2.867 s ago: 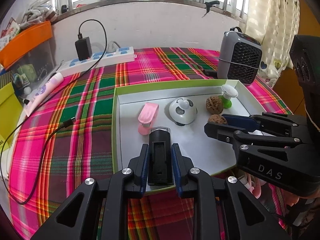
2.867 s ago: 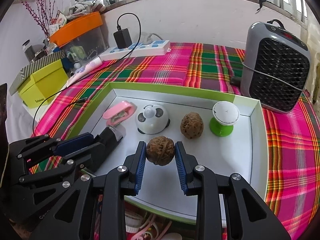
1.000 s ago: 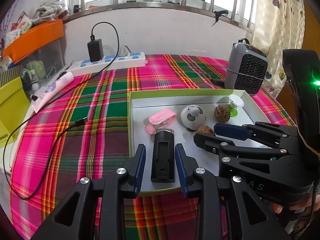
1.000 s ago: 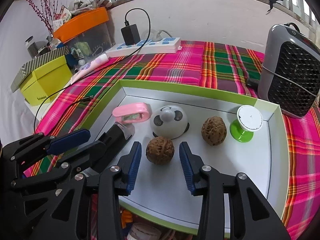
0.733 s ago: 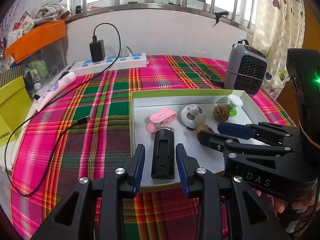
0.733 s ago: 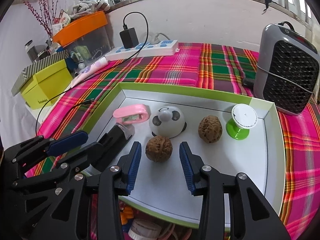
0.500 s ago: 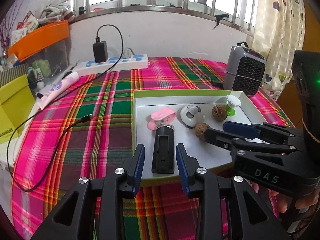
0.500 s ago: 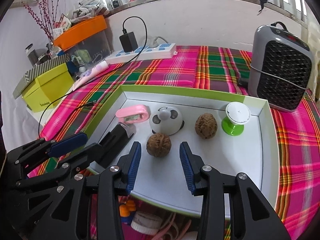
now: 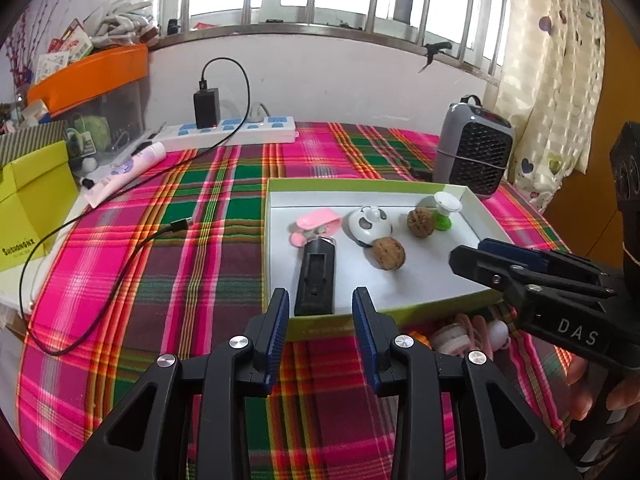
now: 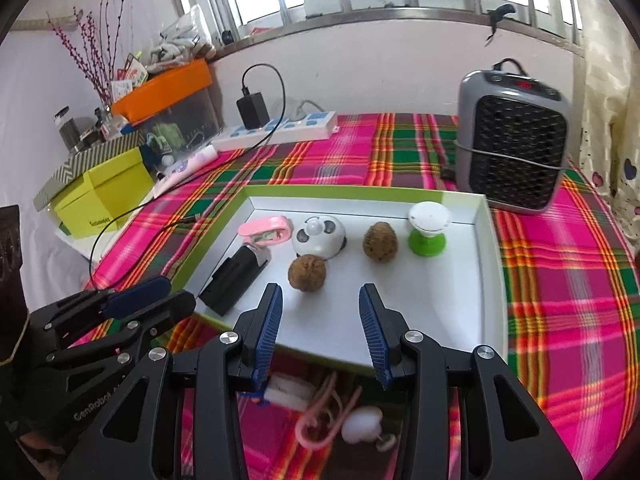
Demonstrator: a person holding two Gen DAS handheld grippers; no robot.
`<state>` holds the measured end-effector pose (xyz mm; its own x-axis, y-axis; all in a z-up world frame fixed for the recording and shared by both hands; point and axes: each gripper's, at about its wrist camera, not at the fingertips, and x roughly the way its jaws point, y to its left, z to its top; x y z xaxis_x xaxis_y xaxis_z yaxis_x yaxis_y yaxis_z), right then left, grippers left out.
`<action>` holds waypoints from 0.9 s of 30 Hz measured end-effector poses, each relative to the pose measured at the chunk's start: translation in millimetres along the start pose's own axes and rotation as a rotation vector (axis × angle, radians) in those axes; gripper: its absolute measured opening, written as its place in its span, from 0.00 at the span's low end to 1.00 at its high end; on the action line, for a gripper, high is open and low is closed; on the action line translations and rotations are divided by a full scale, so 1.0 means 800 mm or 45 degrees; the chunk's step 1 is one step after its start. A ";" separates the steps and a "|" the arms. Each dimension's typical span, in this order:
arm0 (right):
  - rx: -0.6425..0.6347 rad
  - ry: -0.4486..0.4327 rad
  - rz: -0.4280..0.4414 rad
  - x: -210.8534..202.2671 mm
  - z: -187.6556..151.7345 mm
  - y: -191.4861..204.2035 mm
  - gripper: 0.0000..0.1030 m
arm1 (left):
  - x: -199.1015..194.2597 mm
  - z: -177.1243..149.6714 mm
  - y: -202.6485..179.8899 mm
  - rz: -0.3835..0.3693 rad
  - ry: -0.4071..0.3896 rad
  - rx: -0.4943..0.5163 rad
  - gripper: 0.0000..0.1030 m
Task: Organize objects
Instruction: 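Withdraw both grippers from the box toward the remaining pink and white items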
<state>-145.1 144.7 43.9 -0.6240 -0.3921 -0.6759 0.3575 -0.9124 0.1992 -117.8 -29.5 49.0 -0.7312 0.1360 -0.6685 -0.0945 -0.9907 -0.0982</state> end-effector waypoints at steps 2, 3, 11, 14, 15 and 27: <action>0.016 -0.010 -0.007 -0.007 -0.003 -0.005 0.40 | -0.004 -0.003 -0.001 -0.005 -0.005 -0.003 0.30; 0.023 -0.014 -0.010 -0.010 -0.005 -0.007 0.40 | -0.005 -0.004 -0.002 -0.007 -0.005 -0.001 0.30; 0.041 -0.031 -0.065 -0.030 -0.025 -0.020 0.40 | -0.011 -0.016 -0.008 -0.046 -0.002 0.004 0.30; 0.036 -0.023 -0.086 -0.034 -0.033 -0.024 0.40 | -0.011 -0.018 -0.011 -0.067 0.002 0.010 0.30; 0.033 -0.023 -0.092 -0.035 -0.035 -0.025 0.40 | -0.010 -0.019 -0.012 -0.072 0.007 0.017 0.30; 0.014 0.008 -0.111 -0.049 -0.060 -0.039 0.40 | 0.003 -0.033 -0.034 -0.157 0.091 0.072 0.34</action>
<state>-98.3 194.6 30.3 -0.6477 -0.3107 -0.6956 0.2949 -0.9441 0.1472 -99.1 -2.0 30.8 -0.6619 0.2548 -0.7049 -0.2201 -0.9651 -0.1422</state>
